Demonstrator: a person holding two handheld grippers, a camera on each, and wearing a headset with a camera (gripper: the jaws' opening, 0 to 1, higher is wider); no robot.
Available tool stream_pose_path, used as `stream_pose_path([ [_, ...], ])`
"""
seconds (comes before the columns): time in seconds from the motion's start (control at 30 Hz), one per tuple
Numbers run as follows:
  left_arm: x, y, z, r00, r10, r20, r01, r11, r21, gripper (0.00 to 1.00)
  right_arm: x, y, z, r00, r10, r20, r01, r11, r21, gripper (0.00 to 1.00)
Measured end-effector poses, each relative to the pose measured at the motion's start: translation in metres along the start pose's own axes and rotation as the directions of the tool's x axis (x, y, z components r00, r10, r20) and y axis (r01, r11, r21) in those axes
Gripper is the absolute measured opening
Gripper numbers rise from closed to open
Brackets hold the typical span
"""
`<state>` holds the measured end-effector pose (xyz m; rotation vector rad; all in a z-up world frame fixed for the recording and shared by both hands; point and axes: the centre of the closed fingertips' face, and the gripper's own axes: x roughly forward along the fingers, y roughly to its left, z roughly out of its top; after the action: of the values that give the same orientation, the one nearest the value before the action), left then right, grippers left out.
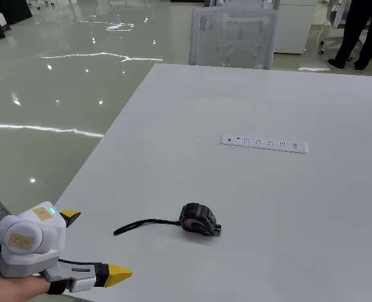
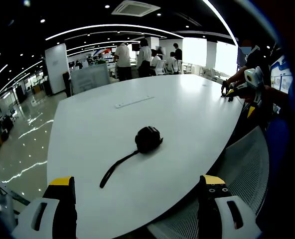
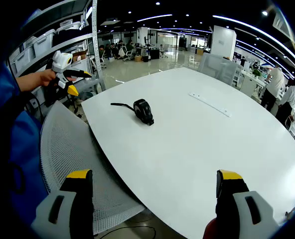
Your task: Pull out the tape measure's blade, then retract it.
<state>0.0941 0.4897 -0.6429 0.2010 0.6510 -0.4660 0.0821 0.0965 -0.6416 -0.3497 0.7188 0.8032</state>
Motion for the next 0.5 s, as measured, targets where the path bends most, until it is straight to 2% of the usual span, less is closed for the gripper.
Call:
stream_pose_path([
  [0.17,-0.002,0.003,-0.001,1.0000,0.001,-0.001,-0.001,1.000,-0.006,1.00,0.000,-0.001,-0.001,1.0000,0.001,-0.008,-0.001,1.000,-0.002,1.00],
  [0.5,-0.006,0.012,-0.010,1.0000,-0.003,-0.009,0.003,1.000,-0.027,1.00,0.003,0.002,0.007,0.9999,0.016,-0.001,-0.016,1.000,-0.015,1.00],
])
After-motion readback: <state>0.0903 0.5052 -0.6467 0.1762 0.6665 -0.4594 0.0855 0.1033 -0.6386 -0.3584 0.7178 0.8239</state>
